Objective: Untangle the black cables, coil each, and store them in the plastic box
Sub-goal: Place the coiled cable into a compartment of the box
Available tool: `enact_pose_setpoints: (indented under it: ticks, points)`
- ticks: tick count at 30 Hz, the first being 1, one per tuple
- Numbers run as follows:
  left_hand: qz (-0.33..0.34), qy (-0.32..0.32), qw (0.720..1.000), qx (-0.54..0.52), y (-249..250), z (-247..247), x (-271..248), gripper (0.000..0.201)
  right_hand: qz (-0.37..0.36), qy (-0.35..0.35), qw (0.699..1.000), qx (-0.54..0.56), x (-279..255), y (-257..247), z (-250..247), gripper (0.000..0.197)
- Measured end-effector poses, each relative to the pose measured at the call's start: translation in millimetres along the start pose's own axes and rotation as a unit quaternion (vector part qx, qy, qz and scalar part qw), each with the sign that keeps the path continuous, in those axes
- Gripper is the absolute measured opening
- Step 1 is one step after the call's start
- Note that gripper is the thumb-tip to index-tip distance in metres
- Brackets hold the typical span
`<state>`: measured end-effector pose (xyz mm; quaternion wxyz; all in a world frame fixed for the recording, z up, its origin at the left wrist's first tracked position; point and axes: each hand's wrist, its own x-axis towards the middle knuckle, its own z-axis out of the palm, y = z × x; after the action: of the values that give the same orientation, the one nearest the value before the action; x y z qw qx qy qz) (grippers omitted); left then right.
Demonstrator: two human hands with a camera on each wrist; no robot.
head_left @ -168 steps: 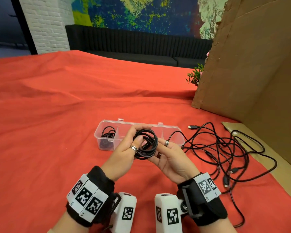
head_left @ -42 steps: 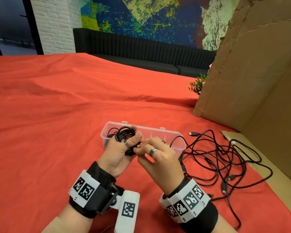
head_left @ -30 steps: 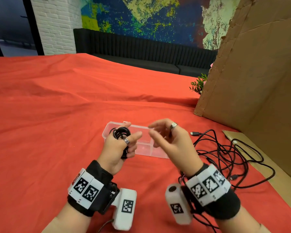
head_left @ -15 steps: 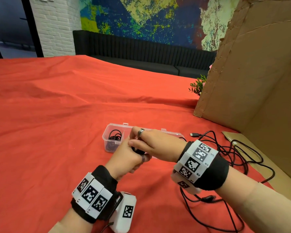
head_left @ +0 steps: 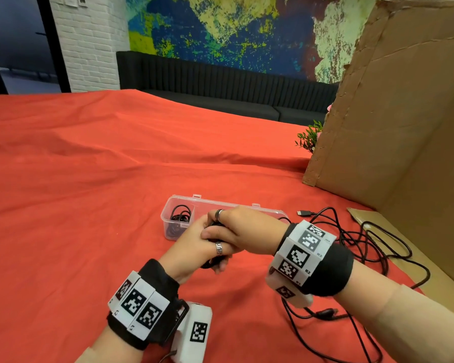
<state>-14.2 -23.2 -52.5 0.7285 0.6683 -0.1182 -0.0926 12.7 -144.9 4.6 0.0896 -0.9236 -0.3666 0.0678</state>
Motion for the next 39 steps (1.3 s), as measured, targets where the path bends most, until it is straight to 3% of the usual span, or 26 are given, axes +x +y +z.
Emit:
enact_pose_setpoints:
  ticks: [5,8,13,18,24,27,31,36,39]
  points:
    - [-0.028,-0.002,0.999,0.046,2,-4,-1,0.036,-0.010,0.009,0.999,-0.039,0,-2,3,0.025]
    - [-0.009,0.023,0.999,0.047,2,-2,1,0.027,-0.014,0.014,1.000,-0.011,2,1,1,0.028]
    - [0.006,0.063,0.996,0.068,0,1,2,0.043,-0.007,0.018,0.999,0.045,1,4,-1,0.036]
    - [0.044,0.094,0.988,0.113,7,5,2,0.042,-0.007,0.033,0.995,0.097,-2,2,6,0.025]
    - [0.024,0.099,0.990,0.096,1,-2,4,0.038,-0.018,0.005,0.992,0.121,2,5,7,0.024]
    - [0.001,0.059,0.997,0.053,-1,-6,4,0.033,-0.017,-0.004,0.986,0.164,11,16,3,0.016]
    - [0.013,0.096,0.995,0.014,-5,-23,7,0.032,0.024,0.056,0.979,0.197,32,39,-9,0.013]
    - [0.026,0.205,0.960,0.188,-23,-51,17,0.032,0.080,0.063,0.988,0.114,72,62,-5,0.026]
    - [-0.004,0.209,0.948,0.240,-30,-62,21,0.033,0.107,0.014,0.991,0.075,90,63,4,0.029]
